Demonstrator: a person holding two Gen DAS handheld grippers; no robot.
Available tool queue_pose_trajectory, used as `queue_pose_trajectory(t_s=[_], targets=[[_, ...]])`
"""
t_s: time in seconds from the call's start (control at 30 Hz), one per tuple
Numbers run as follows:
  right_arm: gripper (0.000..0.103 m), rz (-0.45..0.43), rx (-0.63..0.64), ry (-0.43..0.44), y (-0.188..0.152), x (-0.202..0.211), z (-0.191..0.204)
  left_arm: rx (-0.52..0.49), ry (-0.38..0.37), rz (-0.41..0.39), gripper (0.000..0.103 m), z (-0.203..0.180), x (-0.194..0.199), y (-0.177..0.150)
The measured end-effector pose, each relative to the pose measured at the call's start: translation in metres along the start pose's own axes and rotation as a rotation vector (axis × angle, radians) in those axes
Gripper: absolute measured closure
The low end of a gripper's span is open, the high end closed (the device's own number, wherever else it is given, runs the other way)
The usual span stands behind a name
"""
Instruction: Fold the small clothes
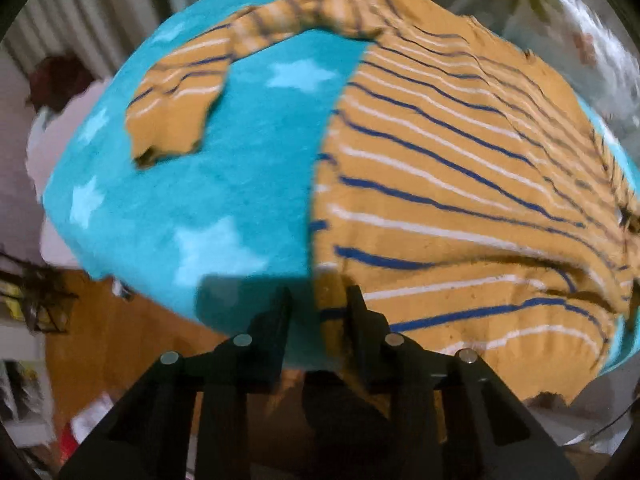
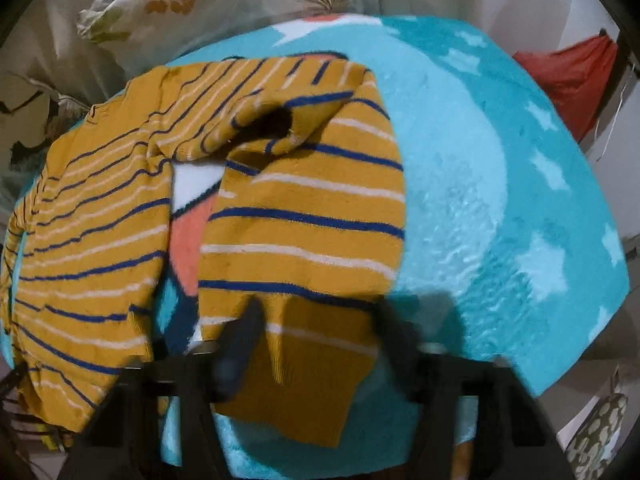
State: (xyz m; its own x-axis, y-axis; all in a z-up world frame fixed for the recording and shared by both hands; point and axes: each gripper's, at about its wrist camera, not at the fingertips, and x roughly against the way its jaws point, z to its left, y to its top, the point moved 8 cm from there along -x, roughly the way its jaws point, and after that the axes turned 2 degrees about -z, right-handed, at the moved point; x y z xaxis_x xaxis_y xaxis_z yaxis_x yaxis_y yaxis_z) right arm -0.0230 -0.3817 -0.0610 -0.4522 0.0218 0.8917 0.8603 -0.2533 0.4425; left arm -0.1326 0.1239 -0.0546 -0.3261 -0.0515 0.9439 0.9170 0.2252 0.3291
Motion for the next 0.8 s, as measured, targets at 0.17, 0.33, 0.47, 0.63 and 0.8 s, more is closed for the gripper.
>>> queue_pose_trajectory(t_s=[0.17,0.33,0.47,0.63,0.8], targets=[[0.090,-0.005,-0.042,0.029,0.002,0.012,-0.021,0.079,-0.019,-0.041,0.066,0.021,0.018,0.000],[0.090,-0.052,-0.106,-0.237,0.019,0.029,-0.108,0.037,0.009,-0.149,0.066,0.008,0.052,0.012],[0.083,-0.053,-0.228,-0.474,0.029,0.040,-0.181,0.044,0.009,-0.185,0.065,0.007,0.065,0.025],[0.079,-0.142,-0.370,-0.393,0.037,0.067,-0.196,0.049,-0.010,-0.197,0.059,-0.006,0.065,0.035],[0.066,-0.191,-0.319,-0.223,0.044,0.073,-0.137,-0.013,-0.047,-0.205,0.052,-0.044,0.066,0.043]])
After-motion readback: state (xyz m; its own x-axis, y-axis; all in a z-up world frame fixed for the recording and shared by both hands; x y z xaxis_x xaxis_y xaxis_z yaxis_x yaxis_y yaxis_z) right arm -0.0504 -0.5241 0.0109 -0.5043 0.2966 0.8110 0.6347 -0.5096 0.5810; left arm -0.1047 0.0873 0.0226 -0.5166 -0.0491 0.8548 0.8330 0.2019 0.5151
